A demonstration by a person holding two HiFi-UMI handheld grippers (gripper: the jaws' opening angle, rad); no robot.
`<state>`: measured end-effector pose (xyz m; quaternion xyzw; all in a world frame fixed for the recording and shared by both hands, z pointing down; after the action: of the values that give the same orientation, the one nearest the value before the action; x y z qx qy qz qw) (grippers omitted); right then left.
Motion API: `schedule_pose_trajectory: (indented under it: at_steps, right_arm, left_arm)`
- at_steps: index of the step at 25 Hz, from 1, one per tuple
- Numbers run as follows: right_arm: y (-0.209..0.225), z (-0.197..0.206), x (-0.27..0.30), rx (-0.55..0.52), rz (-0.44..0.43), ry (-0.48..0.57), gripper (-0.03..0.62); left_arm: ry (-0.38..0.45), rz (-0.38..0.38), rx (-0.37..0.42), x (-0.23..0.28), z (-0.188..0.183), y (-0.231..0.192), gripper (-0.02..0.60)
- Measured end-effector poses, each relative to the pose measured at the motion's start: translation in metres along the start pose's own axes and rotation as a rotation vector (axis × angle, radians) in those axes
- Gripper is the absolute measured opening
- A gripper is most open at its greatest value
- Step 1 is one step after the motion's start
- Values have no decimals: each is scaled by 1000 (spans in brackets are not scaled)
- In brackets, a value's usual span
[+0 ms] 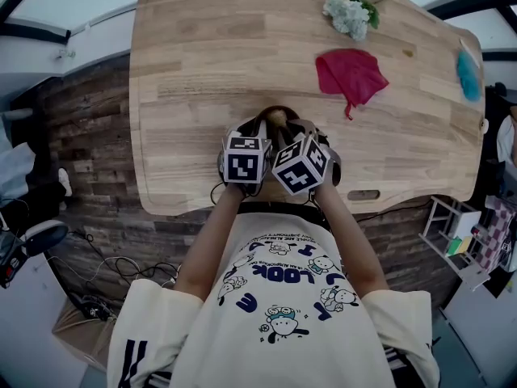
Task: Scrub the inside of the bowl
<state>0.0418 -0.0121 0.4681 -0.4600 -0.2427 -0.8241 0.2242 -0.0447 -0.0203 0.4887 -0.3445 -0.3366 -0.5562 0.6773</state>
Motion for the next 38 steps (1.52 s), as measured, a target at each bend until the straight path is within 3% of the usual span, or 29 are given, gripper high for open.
schedule_pose_trajectory:
  at_steps: [9,18,28,34,38]
  right_arm:
    - [-1,-2,-6,-58,79,26,78]
    - [3,-2,-22,6,94,91,78]
    - [20,5,-57,195,113,302,78]
    - [30,13,-70,331,69,397,78]
    - [33,17,-80,371,80,452,78]
  left_arm:
    - [-16,0,11,1,0,0,40]
    - [-19,-7,12,3,2,2,40]
    - [-19,-32,-25,0,1,-3,40]
    - [-22,-54,-40,-4,2,-12,40]
    - [-13,-66,-65,-8,3,-18,40]
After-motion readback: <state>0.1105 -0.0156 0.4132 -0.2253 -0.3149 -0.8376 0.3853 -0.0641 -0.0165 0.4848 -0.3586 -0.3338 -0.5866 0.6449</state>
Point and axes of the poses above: the fingertips, and each gripper's own axes: x forward along the fingers, y to its right, z out of its underside, the point moved 6 cm from there along -x, backward along the fingers, and after that the axes turned 15 degrees about -z, right-handed, at the moved point
